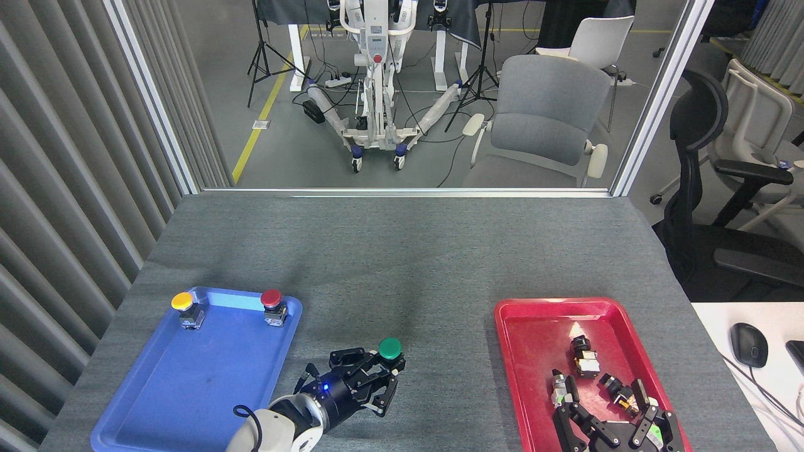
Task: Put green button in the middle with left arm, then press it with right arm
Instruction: 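Carry the green button with the left hand to the table middle, then release the green button and withdraw the left hand to the blue tray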
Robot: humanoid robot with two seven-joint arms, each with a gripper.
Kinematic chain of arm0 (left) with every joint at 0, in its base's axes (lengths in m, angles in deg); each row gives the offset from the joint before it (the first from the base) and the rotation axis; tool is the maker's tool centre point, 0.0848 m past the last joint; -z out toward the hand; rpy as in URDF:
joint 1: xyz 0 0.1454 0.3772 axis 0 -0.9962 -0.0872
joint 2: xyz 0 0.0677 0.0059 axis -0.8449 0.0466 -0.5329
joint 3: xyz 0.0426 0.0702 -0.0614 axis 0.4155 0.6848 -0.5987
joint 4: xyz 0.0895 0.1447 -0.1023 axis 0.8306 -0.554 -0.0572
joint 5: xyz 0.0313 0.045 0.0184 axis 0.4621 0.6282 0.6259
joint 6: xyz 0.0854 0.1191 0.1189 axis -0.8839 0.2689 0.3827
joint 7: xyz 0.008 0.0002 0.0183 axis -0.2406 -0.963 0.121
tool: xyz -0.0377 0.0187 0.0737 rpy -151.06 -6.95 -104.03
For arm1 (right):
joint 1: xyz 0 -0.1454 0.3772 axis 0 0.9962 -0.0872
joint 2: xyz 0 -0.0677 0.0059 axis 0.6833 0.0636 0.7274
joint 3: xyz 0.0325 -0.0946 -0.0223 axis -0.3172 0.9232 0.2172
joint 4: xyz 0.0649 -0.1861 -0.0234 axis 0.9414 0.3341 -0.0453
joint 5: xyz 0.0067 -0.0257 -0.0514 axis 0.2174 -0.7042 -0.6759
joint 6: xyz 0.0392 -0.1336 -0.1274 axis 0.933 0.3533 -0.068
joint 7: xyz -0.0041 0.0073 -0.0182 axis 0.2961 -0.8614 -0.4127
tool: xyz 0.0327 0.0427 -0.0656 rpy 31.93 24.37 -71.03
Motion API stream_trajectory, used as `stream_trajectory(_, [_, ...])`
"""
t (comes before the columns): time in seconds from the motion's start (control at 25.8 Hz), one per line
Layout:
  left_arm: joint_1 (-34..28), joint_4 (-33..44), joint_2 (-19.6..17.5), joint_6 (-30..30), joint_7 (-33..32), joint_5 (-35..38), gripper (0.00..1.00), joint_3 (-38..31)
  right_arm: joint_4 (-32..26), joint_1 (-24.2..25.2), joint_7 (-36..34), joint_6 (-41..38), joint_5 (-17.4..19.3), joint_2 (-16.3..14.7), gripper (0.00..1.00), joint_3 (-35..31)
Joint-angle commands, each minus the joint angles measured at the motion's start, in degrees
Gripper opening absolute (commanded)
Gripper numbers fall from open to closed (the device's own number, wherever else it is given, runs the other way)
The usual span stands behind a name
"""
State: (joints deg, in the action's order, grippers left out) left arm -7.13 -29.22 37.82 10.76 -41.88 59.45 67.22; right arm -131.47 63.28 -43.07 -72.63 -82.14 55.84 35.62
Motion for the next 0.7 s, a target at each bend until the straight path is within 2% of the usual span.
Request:
stream_trajectory(0.0, [0.1, -1.02, 0.27, 0.77, 0.56, -0.07, 0.0, 0.44, 0.38, -0.29, -0.08, -0.04, 0.06, 0.07, 1.0, 0.12])
stream_trajectory(0.15, [-0.42, -1.72, 0.0, 0.85, 2.31, -0.51, 0.0, 0.44, 0.38, -0.47, 0.01, -0.04, 0.06, 0.59, 1.0, 0.38])
stream_trajectory(0.19, [-0.86, -1.81, 0.09, 1.29, 2.93, -0.51, 0.11, 0.44, 0.55, -0.56, 0.01, -0.04, 0.06, 0.59, 1.0, 0.47])
stream_trajectory(0.23, [-1.13, -1.9, 0.35, 2.0, 3.37, -0.6, 0.27, 0.35, 0.9, -0.56, 0.0, -0.04, 0.06, 0.59, 1.0, 0.56])
stream_trajectory(0.31, [-1.3, -2.07, 1.06, 4.2, 3.46, -1.12, 0.86, 0.26, 1.78, -0.82, -0.08, -0.04, -0.11, 0.51, 1.0, 1.08])
stream_trajectory(0.35, [-1.57, -1.98, 2.02, 5.51, 3.37, -1.48, 0.97, 0.09, 2.05, -1.44, -0.17, -0.04, -0.11, 0.42, 1.0, 1.79])
stream_trajectory(0.5, [-4.47, 0.92, 2.29, 5.51, 2.84, -1.39, 0.99, 0.35, 3.72, -2.67, -0.61, -0.57, -0.11, 0.51, 1.0, 3.02])
stream_trajectory(0.66, [-9.39, 10.32, 1.06, 6.13, 2.31, -1.39, 0.99, 0.0, 3.98, -3.46, -0.61, -2.24, -0.11, 0.51, 1.0, 3.98])
